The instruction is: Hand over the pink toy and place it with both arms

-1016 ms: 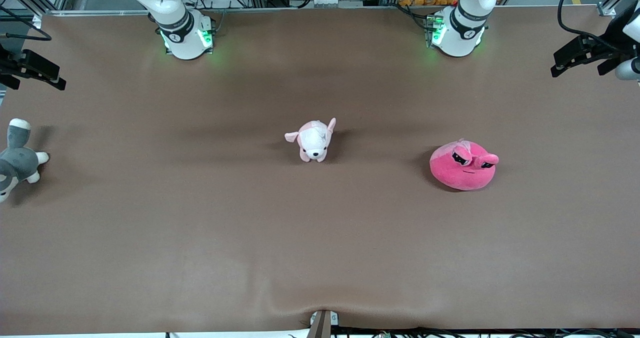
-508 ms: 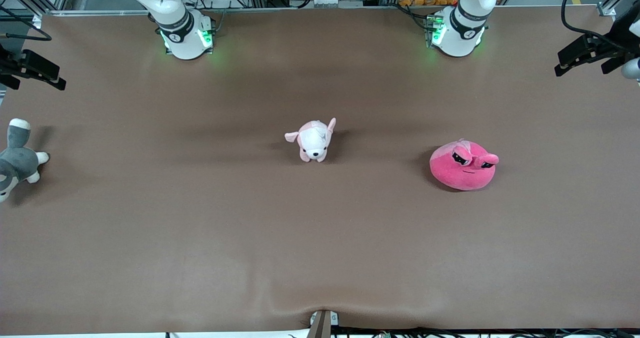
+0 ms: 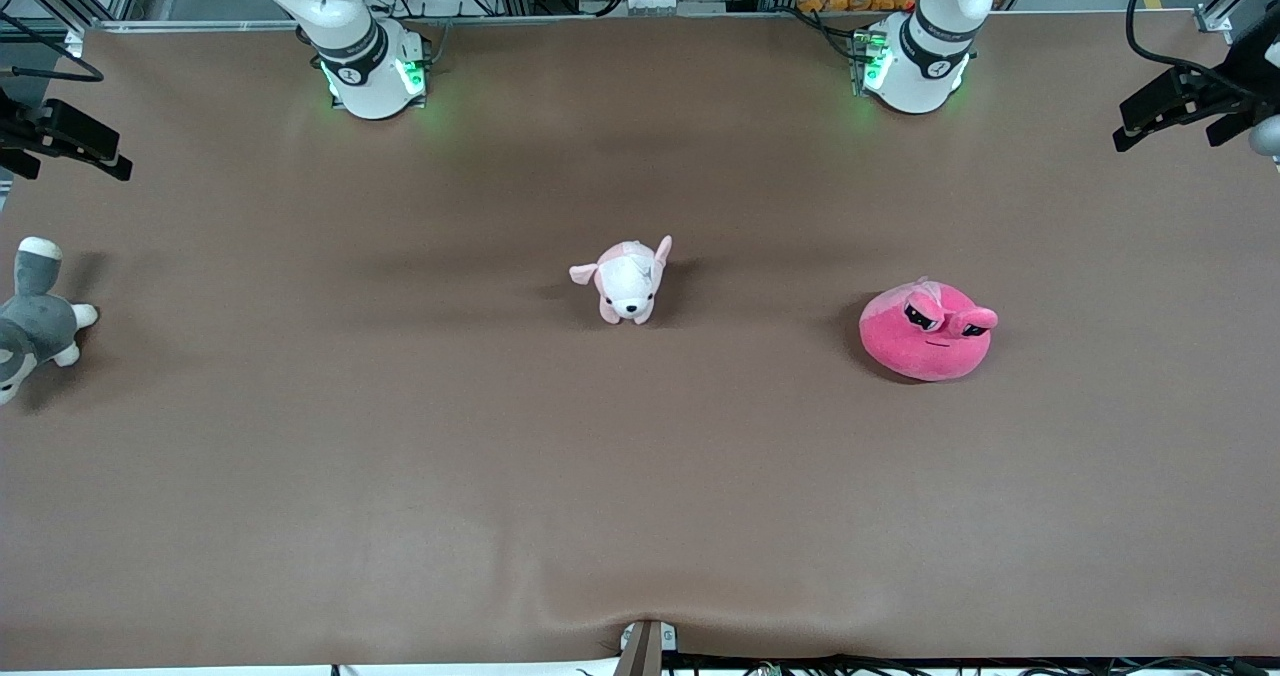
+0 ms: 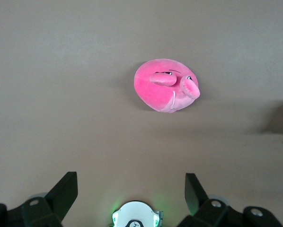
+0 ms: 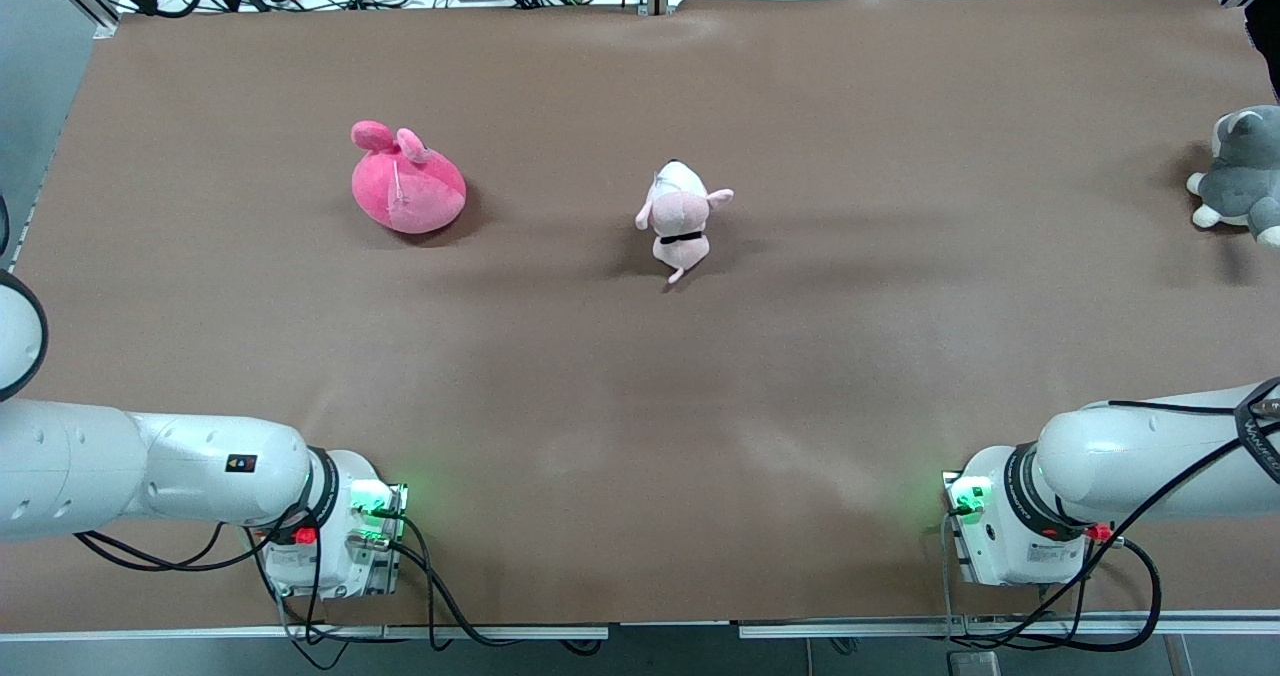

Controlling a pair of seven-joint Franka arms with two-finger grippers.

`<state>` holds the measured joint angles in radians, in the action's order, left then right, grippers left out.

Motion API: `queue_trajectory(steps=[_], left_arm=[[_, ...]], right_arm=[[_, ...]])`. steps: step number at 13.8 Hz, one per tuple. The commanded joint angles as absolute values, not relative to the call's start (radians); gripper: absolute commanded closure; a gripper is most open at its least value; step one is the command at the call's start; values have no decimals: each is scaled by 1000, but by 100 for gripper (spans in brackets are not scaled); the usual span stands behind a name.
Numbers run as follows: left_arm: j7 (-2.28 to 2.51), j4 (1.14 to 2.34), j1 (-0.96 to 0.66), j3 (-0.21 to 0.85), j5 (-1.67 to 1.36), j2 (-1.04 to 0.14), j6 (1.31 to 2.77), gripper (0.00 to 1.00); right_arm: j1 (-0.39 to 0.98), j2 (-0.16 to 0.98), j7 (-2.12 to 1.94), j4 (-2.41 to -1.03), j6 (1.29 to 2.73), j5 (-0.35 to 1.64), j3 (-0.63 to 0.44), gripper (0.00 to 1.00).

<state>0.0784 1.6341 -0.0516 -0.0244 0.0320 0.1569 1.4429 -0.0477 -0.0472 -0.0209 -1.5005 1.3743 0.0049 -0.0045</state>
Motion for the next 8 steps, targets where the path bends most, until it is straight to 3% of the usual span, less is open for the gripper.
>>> queue_trajectory(steps=[1,8], left_arm=[[63,1647,-48,-21,52,181,1433,0],[63,1670,-32,-20,52,199,1433,0]], right_arm=[[-43,-54,-15,-1503,1370,-5,-6,0],[-49,-55,-15,-1500,1367,-5,-9,0]])
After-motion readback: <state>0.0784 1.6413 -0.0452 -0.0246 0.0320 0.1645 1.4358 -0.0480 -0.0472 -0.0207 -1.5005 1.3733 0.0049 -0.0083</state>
